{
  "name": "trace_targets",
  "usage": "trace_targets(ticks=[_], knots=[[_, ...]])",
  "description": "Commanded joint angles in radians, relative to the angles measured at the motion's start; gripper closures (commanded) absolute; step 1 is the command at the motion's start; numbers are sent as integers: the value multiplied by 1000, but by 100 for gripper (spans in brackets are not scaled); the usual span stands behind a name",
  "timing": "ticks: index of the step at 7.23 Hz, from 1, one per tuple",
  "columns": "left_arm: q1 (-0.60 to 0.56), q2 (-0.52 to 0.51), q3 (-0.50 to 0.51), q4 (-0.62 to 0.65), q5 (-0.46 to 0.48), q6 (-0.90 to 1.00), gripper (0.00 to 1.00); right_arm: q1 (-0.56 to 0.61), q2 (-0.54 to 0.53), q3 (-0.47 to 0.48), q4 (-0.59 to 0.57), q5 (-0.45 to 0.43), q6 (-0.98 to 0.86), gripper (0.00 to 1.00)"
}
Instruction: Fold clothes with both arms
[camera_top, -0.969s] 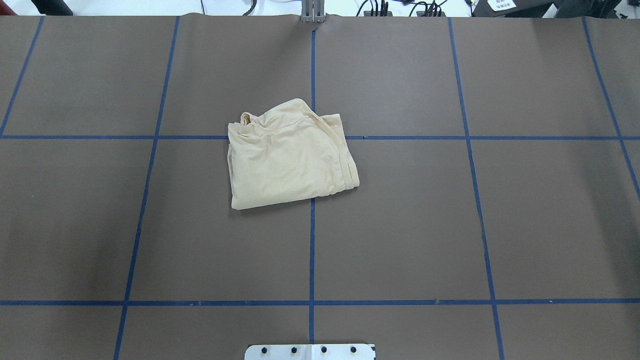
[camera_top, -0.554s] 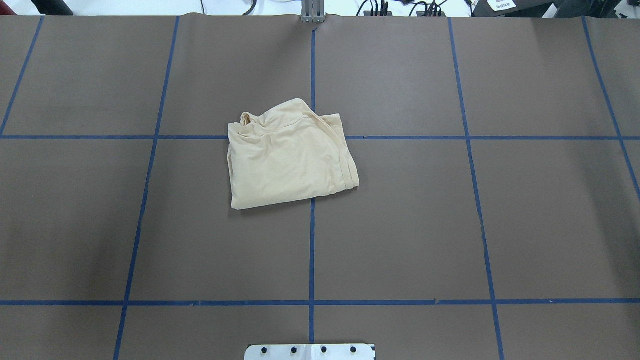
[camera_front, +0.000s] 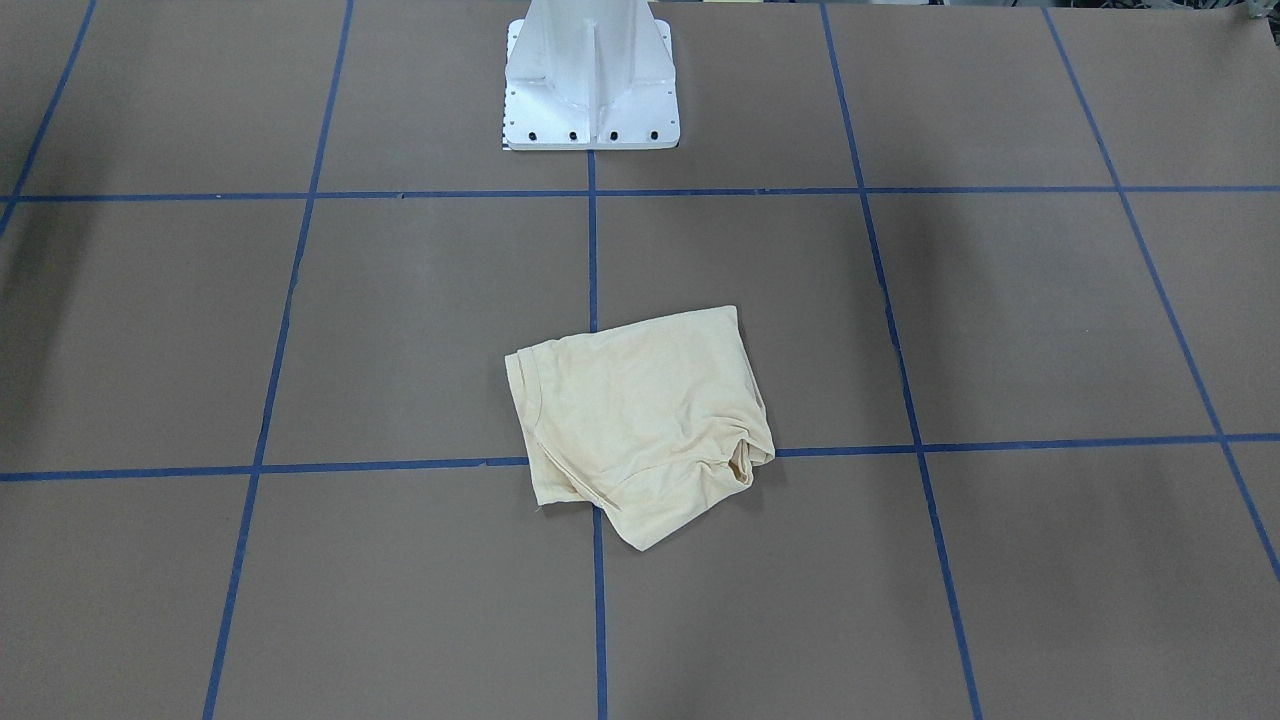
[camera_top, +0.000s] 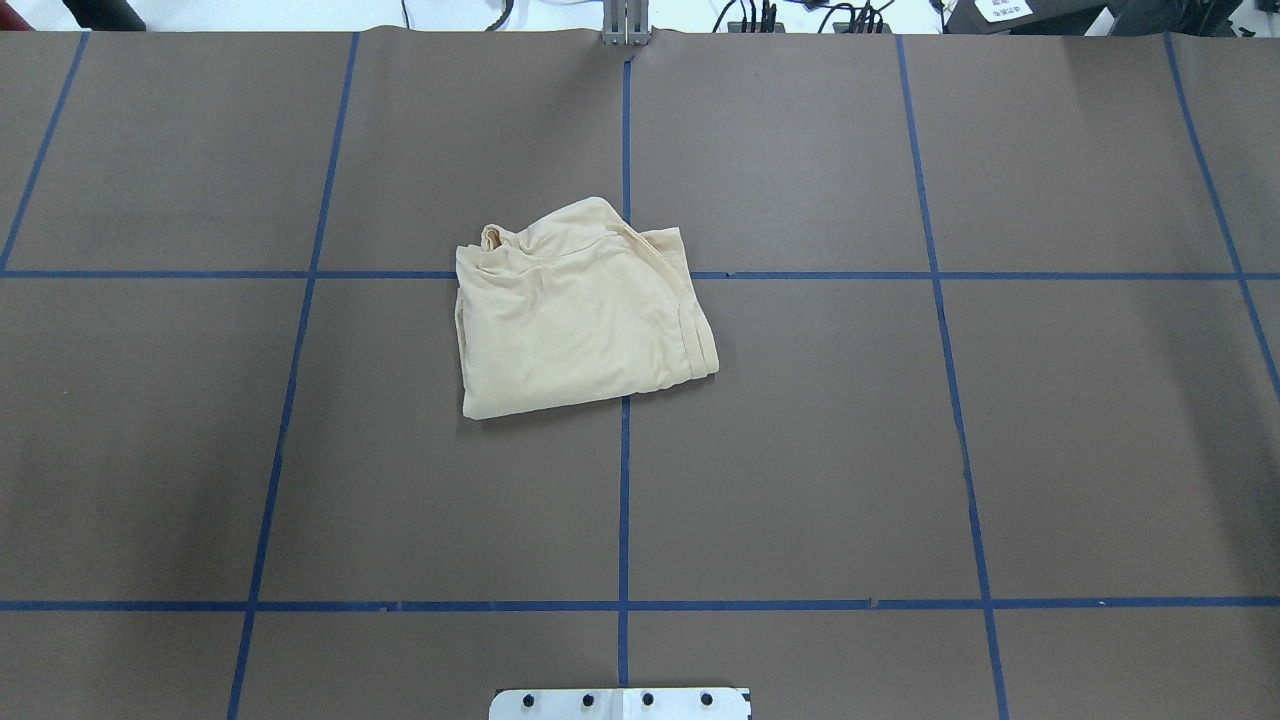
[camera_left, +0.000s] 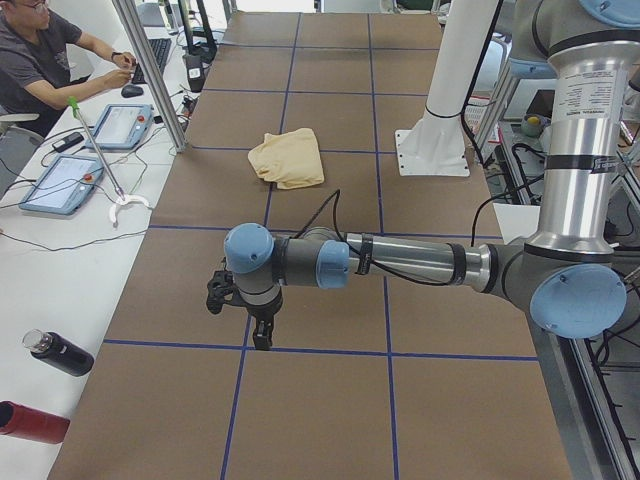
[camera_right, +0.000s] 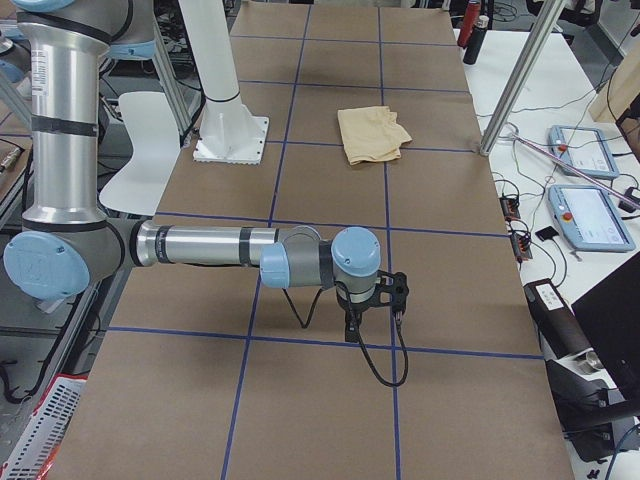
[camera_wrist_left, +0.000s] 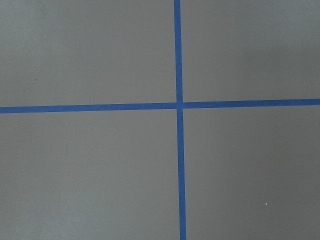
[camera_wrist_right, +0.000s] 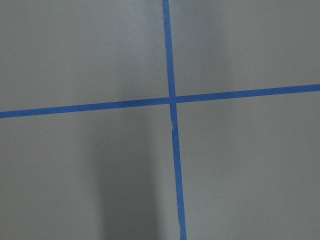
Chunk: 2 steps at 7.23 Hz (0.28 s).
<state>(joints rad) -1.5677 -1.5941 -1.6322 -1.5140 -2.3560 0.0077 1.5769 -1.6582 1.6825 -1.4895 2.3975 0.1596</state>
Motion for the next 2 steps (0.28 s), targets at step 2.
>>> trace_targets(ticks=[2], knots=[[0, 0, 5, -3, 0, 0, 0, 0, -2, -1, 0, 0, 0, 0]])
